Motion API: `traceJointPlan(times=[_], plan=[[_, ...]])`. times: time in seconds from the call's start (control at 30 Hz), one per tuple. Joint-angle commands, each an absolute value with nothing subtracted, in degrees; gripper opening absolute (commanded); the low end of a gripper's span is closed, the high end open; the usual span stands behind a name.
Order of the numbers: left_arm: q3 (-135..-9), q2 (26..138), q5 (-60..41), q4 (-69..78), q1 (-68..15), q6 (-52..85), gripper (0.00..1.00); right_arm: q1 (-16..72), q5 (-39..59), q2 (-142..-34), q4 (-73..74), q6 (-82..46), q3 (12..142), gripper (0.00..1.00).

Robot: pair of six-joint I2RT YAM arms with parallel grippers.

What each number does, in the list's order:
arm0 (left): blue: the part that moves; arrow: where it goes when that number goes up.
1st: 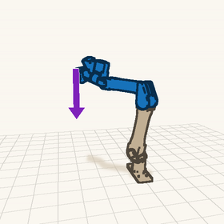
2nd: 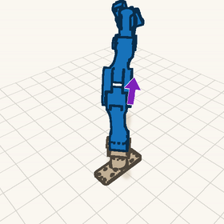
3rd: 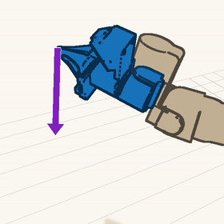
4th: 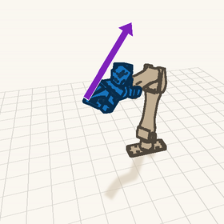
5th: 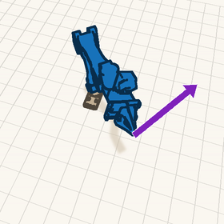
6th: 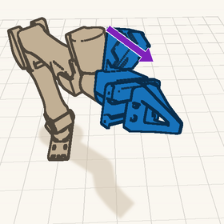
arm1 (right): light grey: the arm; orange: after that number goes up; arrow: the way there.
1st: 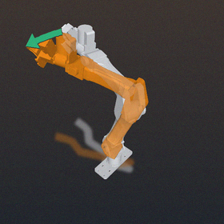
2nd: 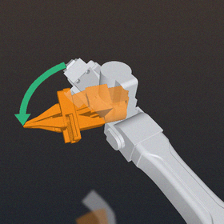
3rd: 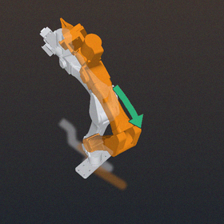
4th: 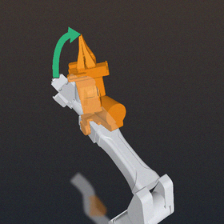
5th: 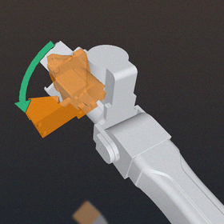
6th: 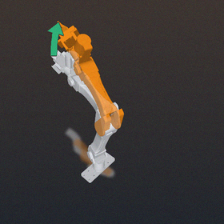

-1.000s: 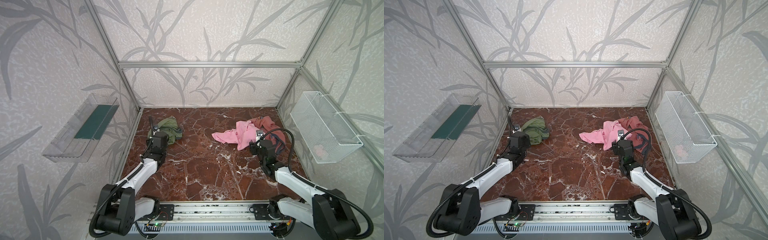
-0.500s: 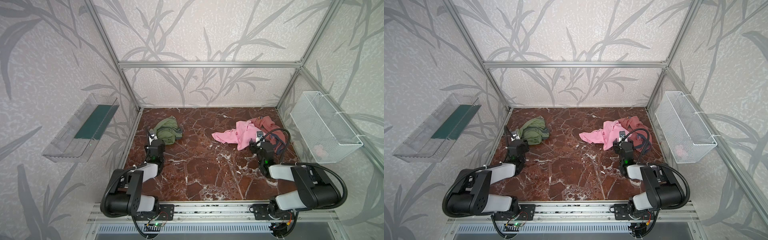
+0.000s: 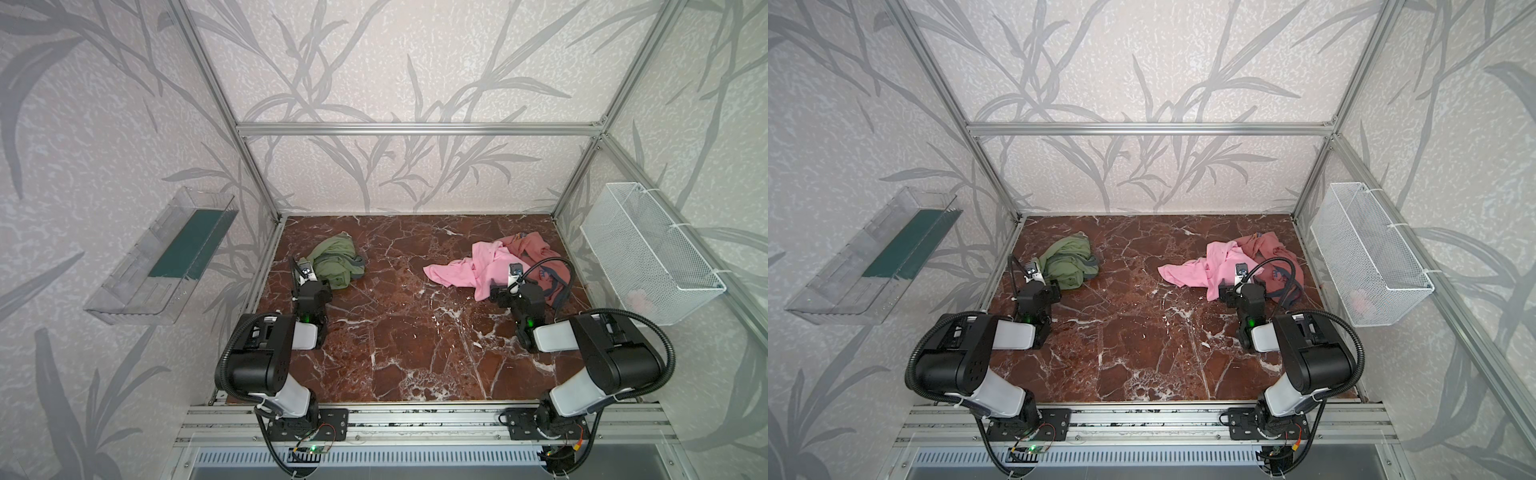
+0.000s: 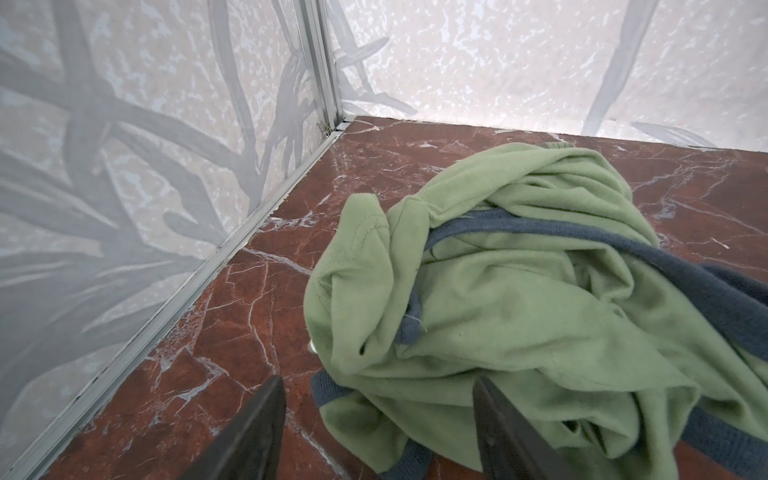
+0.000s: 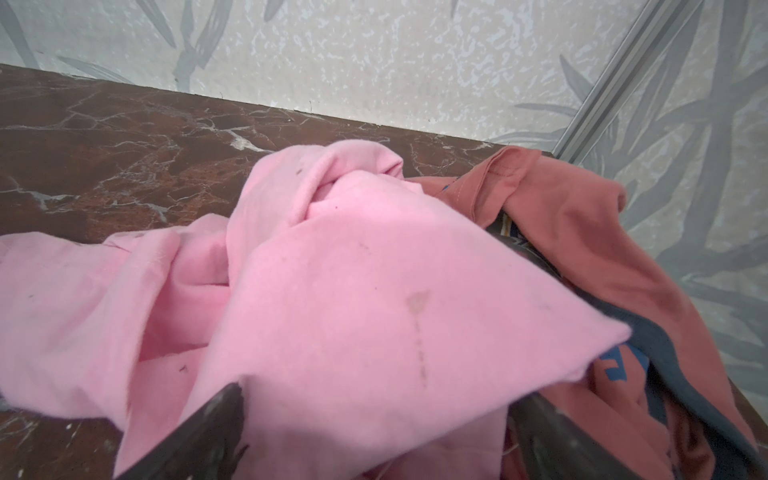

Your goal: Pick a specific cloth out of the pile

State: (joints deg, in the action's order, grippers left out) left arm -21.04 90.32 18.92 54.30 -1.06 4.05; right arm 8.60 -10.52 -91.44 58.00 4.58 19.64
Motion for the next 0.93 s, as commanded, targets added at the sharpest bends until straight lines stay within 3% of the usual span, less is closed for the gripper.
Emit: traceJointPlan(times=[0.0, 0.9], plan=[[-20.8, 90.3, 18.3, 56.5, -0.9, 3.4, 0.7, 8.5, -10.0, -91.3, 58.3, 4.8, 20.7, 0.99], [-20.8, 90.3, 18.3, 56.5, -0.8, 3.4, 0.71, 8.4, -7.1, -91.3, 58.4, 5.7, 20.6, 0.99]])
